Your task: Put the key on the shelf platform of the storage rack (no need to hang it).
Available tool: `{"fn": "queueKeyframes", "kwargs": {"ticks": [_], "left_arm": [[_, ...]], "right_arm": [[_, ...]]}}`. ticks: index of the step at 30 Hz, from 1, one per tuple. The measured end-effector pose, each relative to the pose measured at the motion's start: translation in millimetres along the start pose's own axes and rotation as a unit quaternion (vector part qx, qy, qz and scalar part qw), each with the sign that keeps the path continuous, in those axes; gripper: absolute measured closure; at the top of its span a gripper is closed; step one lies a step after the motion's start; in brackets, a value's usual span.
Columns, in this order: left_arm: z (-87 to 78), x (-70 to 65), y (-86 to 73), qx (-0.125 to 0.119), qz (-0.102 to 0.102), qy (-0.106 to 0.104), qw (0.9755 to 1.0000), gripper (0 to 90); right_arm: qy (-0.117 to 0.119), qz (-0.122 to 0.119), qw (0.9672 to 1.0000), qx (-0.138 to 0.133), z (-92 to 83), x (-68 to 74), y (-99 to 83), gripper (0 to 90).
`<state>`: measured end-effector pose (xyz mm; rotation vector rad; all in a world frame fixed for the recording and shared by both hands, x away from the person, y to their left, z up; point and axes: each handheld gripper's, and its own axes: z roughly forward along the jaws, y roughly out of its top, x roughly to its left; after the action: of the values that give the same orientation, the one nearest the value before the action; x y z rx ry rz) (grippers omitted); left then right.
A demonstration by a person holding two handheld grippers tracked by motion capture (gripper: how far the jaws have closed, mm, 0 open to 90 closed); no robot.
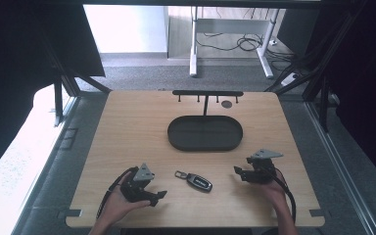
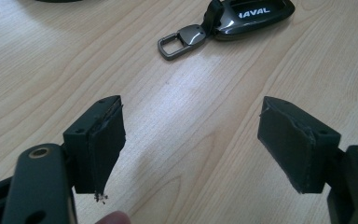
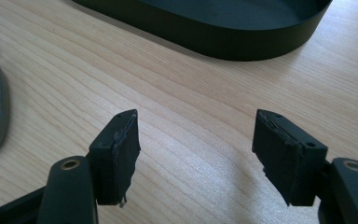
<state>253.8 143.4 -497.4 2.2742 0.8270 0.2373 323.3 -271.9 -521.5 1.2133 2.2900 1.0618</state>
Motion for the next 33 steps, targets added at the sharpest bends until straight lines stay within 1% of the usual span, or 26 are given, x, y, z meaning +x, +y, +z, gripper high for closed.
{"fn": "queueKeyframes", "kwargs": {"ticks": [4, 6, 9, 10, 11, 12, 18, 23, 28, 30, 31, 32, 33], "left_arm": [[-0.8, 0.4, 0.0, -0.002, 0.0, 0.001, 1.0, 23.2], [-0.5, 0.1, 0.1, -0.001, 0.0, 0.0, 1.0, 23.3], [-0.1, 0.1, 0.0, 0.0, 0.001, -0.002, 1.0, 23.4], [0.0, 0.4, -0.1, 0.0, 0.001, -0.002, 1.0, 23.5], [0.0, 0.4, -0.1, 0.0, 0.001, -0.002, 1.0, 23.5], [0.0, 0.4, -0.1, 0.0, 0.002, -0.002, 1.0, 23.6], [1.5, -0.5, -0.2, 0.002, 0.006, -0.004, 1.0, 23.7], [2.9, -2.4, 0.4, 0.004, 0.008, -0.006, 0.9999, 23.7], [7.9, -5.8, 0.8, 0.011, 0.014, -0.01, 0.9998, 23.6], [12.0, -9.2, 0.9, 0.021, 0.022, -0.014, 0.9994, 23.5], [15.3, -12.6, 1.4, 0.027, 0.032, -0.017, 0.999, 23.5], [15.3, -12.6, 1.4, 0.027, 0.032, -0.017, 0.999, 23.4], [16.3, -14.0, 1.7, 0.029, 0.037, -0.018, 0.9987, 23.3]], "right_arm": [[0.002, 0.0, 1.0, -0.001, -0.5, 0.4, 0.3, 33.1], [0.004, -0.003, 1.0, 0.003, 1.4, 1.5, -0.2, 33.1], [0.006, -0.013, 0.9998, 0.014, 5.2, 4.5, -1.0, 32.9], [0.001, -0.023, 0.9995, 0.022, 7.6, 7.1, -1.4, 32.7], [0.001, -0.023, 0.9995, 0.022, 7.6, 7.1, -1.4, 32.7], [-0.002, -0.035, 0.9989, 0.031, 9.8, 9.2, -2.0, 32.5], [0.004, -0.049, 0.9977, 0.047, 13.7, 13.0, -3.0, 32.5], [0.007, -0.046, 0.9977, 0.049, 13.7, 13.6, -3.2, 32.4], [0.009, -0.045, 0.9978, 0.047, 14.4, 13.8, -3.5, 32.1], [0.01, -0.043, 0.998, 0.046, 14.6, 14.0, -3.7, 31.8], [0.01, -0.042, 0.9981, 0.045, 14.8, 14.4, -4.1, 31.4], [0.009, -0.042, 0.9981, 0.043, 15.0, 14.6, -4.3, 31.1], [0.009, -0.043, 0.9982, 0.042, 15.1, 14.8, -4.5, 30.8]]}}
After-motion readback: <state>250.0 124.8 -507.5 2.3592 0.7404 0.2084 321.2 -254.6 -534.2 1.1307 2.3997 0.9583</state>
